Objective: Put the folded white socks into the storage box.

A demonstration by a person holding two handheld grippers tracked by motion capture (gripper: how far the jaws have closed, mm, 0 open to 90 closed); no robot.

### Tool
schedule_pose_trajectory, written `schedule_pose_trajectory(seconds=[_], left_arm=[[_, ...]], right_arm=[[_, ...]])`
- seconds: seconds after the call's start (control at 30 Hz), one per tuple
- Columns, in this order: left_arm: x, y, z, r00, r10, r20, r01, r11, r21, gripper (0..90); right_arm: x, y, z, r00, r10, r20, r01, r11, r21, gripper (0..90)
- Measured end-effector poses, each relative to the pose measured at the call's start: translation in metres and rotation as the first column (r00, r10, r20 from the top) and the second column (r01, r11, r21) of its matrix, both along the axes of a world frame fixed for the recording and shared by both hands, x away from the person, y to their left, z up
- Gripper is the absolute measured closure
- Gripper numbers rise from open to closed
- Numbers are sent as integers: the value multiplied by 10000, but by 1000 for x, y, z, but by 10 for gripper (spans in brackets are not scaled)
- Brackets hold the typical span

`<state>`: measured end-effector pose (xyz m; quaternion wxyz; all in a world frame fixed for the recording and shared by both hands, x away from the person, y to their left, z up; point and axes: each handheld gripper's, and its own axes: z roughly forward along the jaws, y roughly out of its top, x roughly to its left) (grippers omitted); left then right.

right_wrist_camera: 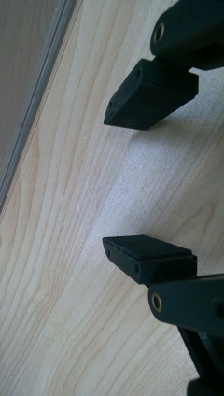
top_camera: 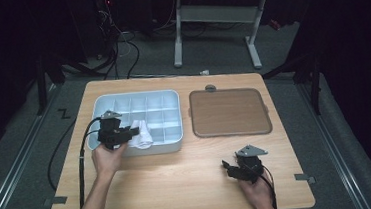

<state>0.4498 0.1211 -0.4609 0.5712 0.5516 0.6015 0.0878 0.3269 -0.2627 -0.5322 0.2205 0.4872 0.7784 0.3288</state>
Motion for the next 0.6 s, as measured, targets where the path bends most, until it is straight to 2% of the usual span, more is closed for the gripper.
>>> schedule_pose_trajectory(seconds=[0.33,0.6], left_arm=[[2,-4,-11,10000,66,-47,-61,9960,897,739],[2,-7,-14,10000,33,-28,-29,9907,1357,743]], right_arm=[[0,0,0,10000,55,0,-55,10000,2,362],[0,0,0,10000,63,0,-63,10000,4,362]])
